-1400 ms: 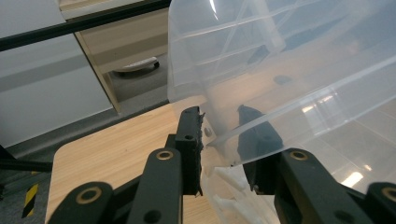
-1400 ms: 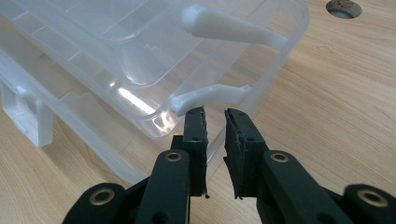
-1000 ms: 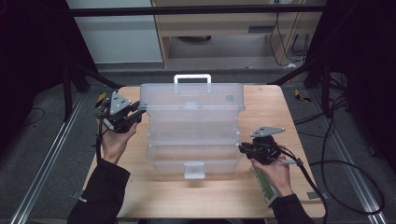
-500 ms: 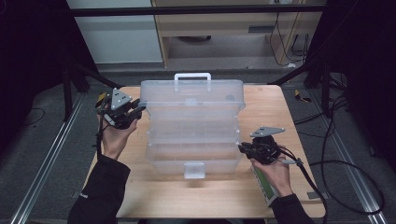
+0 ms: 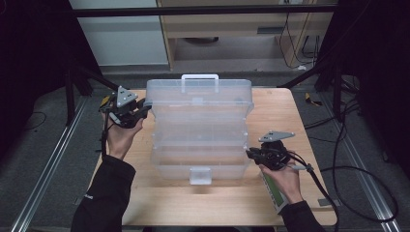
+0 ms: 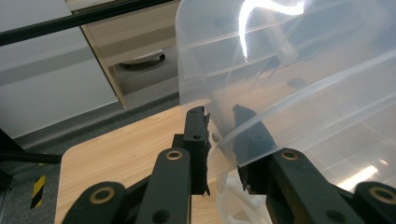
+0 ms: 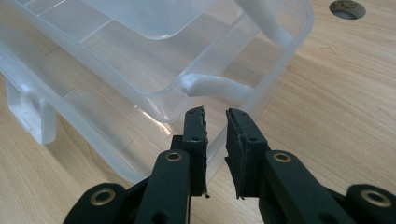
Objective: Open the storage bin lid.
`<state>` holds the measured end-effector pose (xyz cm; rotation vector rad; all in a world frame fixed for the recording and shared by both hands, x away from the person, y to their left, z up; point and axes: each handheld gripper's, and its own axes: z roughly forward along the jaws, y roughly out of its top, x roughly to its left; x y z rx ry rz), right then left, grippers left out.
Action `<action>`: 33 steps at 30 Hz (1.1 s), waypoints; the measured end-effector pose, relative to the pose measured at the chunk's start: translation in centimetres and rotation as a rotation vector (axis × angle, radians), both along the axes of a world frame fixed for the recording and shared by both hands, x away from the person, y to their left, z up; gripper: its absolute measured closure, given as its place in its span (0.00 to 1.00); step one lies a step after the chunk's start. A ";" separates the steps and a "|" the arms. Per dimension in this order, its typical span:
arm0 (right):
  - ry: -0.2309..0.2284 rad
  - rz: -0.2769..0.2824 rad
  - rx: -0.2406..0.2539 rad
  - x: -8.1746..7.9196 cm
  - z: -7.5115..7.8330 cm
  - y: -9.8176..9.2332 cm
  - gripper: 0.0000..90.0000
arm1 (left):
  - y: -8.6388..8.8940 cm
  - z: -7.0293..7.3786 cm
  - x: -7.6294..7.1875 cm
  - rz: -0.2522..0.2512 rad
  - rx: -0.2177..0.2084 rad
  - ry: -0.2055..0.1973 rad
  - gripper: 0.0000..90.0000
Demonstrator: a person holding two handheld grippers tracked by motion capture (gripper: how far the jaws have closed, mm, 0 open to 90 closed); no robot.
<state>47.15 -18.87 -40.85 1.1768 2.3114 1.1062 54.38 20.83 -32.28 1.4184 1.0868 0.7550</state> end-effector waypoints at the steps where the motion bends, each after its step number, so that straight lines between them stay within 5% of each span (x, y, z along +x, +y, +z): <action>1: 0.000 0.000 -0.001 0.0 0.0 0.0 0.87 | 0.0 0.0 0.0 0.001 -0.002 0.000 0.83; 33: -0.006 0.001 -0.007 0.2 0.0 -0.1 0.87 | -0.6 1.0 2.3 0.046 0.033 0.006 0.83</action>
